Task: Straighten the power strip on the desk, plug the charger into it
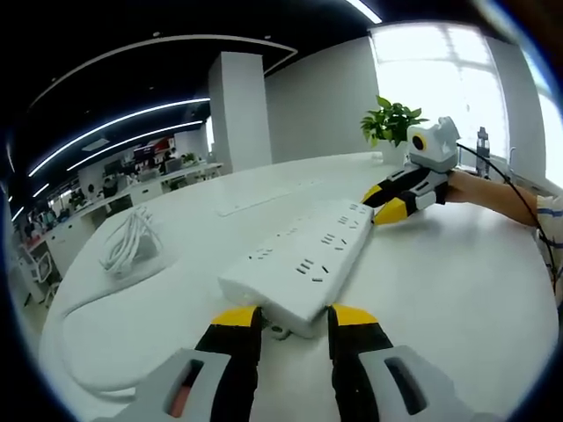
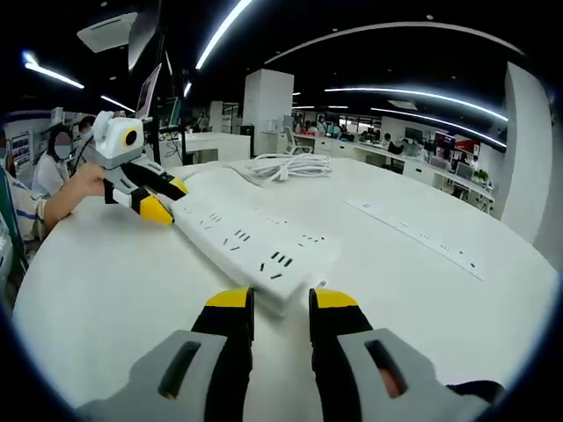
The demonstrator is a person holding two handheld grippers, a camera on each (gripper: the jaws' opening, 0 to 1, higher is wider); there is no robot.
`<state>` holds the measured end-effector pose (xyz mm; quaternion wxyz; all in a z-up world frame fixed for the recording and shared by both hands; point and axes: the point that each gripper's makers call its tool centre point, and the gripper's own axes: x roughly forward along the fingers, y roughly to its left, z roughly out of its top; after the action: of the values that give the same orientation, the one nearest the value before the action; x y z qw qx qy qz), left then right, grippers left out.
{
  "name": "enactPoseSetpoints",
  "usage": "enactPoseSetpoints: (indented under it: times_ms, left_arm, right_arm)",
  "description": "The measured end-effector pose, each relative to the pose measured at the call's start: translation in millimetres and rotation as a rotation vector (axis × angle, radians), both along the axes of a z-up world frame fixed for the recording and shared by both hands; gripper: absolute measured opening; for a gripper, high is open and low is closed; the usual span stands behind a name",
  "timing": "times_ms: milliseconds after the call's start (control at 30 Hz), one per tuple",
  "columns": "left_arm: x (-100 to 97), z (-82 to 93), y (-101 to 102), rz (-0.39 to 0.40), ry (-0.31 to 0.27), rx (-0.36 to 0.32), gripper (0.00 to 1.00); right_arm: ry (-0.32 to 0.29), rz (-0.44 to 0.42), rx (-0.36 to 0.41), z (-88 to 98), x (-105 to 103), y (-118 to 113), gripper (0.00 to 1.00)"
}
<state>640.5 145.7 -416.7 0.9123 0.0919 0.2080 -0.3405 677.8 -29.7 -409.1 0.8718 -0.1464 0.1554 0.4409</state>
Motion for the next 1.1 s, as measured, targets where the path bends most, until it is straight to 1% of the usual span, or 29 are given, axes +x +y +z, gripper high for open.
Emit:
enactPoseSetpoints:
  times_ms: [133,567,733,1000,1100]
  left_arm:
    - [-1.1,0.3,-0.4,0.001,0.001,-0.007,0.3]
    - [-1.1,-0.3,-1.1,0.007,-0.008,-0.024,0.3]
    - [0.2,0.2,0.4,0.004,0.0,-0.062,0.29]
    - [1.8,-1.4,0.1,0.01,-0.024,-0.029,0.3]
    - [1.9,-1.3,0.4,0.011,-0.021,-0.031,0.3]
  right_arm:
    - [-0.001,0.013,0.003,0.5,0.4,3.2,0.24]
    - [-0.004,0.006,0.002,0.4,2.8,4.3,0.25]
    - [0.001,0.001,0.004,0.4,2.1,4.8,0.24]
    - [0.007,0.003,0.015,0.4,-1.1,5.2,0.23]
    - [0.002,0.0,0.011,0.3,-1.6,5.5,0.23]
